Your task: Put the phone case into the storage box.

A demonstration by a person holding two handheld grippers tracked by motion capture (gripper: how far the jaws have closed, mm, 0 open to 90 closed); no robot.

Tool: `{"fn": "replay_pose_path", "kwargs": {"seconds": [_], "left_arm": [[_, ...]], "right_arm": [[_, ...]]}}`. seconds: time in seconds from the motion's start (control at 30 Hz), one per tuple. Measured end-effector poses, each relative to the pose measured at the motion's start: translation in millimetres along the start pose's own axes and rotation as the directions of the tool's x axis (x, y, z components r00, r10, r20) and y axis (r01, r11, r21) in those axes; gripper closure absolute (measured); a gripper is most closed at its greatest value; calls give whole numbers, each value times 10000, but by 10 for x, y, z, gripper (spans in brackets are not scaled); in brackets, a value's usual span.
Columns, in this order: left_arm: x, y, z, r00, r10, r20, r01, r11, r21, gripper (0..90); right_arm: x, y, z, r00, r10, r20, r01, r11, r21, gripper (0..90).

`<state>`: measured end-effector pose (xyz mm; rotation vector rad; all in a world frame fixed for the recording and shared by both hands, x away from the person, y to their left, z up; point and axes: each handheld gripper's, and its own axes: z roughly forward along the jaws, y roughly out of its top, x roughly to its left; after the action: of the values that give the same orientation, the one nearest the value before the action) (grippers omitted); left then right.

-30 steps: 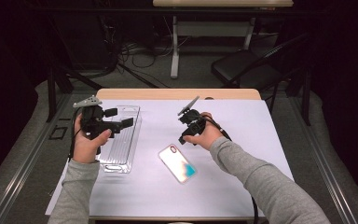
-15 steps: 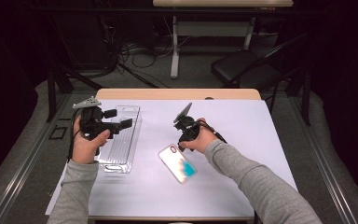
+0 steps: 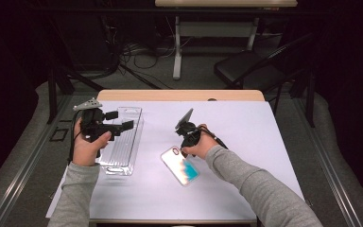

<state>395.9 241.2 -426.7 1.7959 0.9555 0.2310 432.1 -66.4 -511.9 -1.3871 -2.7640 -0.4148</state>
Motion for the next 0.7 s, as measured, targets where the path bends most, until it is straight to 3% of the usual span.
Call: {"fn": "replay_pose_path", "kwargs": {"seconds": [0.17,0.27,0.3,0.33,0.37,0.4,0.7], "left_arm": [[11,-7,7,10000,-44,-14,44,10000,11,83],[17,-8,7,10000,-38,-30,38,10000,18,83],[20,-8,3,10000,-39,-50,39,10000,31,83],[20,-8,2,10000,-41,-53,41,10000,28,83],[20,-8,1,10000,-44,-53,45,10000,16,83],[20,-8,1,10000,-44,-53,45,10000,16,83],[29,-8,-12,9999,-86,-65,86,10000,-25,86]], "right_arm": [[-6,-1,17,9999,72,-92,-71,9999,106,712],[-11,4,8,10000,-12,-8,12,9985,543,713],[-11,12,-11,9999,-109,63,102,9944,1053,714],[-11,14,-16,9999,-151,75,140,9924,1225,714],[-3,2,2,10000,-29,31,26,9945,1043,715],[1,-28,64,9998,140,-162,-136,9996,238,716],[2,-45,104,9993,295,-221,-283,9983,512,725]]}}
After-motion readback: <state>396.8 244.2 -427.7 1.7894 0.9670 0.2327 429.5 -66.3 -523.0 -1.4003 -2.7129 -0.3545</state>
